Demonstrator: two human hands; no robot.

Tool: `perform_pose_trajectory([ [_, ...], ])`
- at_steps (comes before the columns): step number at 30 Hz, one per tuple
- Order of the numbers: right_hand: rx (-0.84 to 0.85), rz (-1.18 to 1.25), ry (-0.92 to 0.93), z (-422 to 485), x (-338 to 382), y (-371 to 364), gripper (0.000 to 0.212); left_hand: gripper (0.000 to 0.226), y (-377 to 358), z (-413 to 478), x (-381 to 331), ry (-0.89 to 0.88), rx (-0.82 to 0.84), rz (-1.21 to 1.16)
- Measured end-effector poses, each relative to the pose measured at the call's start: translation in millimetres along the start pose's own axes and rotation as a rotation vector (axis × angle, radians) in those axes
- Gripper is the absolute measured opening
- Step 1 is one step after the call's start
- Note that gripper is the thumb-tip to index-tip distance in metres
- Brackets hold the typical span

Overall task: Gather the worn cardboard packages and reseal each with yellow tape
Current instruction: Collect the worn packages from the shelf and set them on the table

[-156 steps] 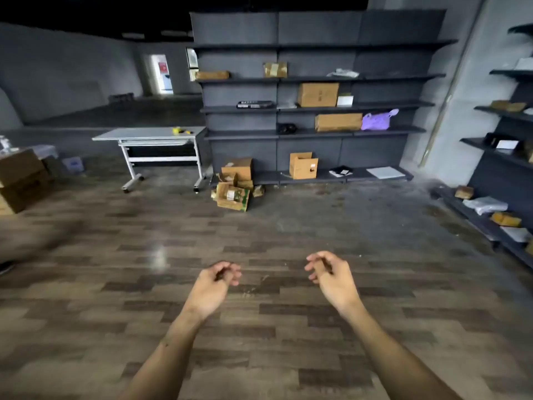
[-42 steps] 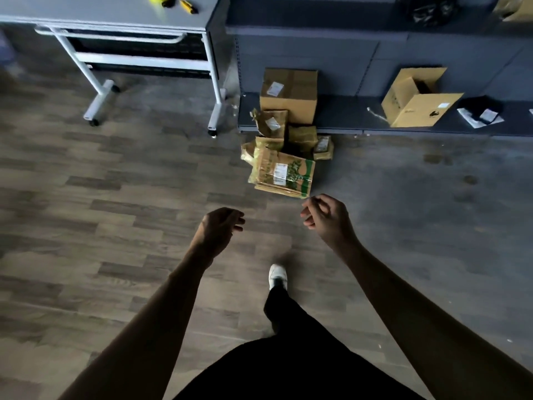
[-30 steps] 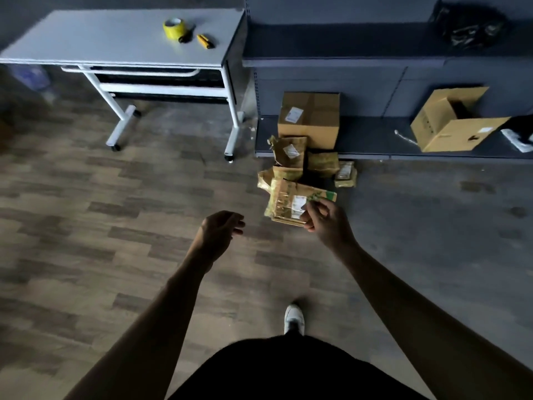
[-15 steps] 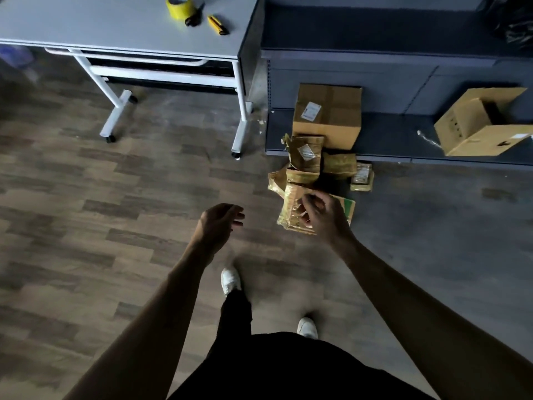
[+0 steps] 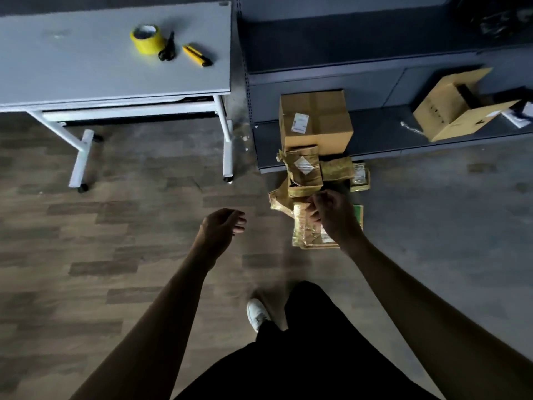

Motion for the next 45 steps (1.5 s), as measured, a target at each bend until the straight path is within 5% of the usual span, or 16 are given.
perform_pose_trajectory([
  [14,-0.144,0.21,-0.131,147,23,-7,0.023,0.026,-41,167,-107,-0.089,0.148,0.285],
  [24,-0.204,0.133,-0.181,229,23,25,0.024,0.022,-111,256,-168,-0.077,0.311,0.433],
  [28,-0.313,0.178,-0.289,236,1,36,0.041,0.026,-148,289,-174,-0.085,0.427,0.601],
  [32,-0.429,0.221,-0.415,240,-22,44,0.022,0.026,-187,316,-169,-0.072,0.586,0.698],
  [45,-0.723,0.361,-0.609,273,-90,4,0.02,0.017,-258,410,-97,0.103,0.95,0.82],
])
Point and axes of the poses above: each hand's wrist, its own z-axis towards the middle knuckle, its own y-axis out of the back of the hand, x = y × z, the point moved 9 cm from there along z, towards the middle knuckle, and after that the axes turned 9 degrees about -z, right-handed, at the moved point
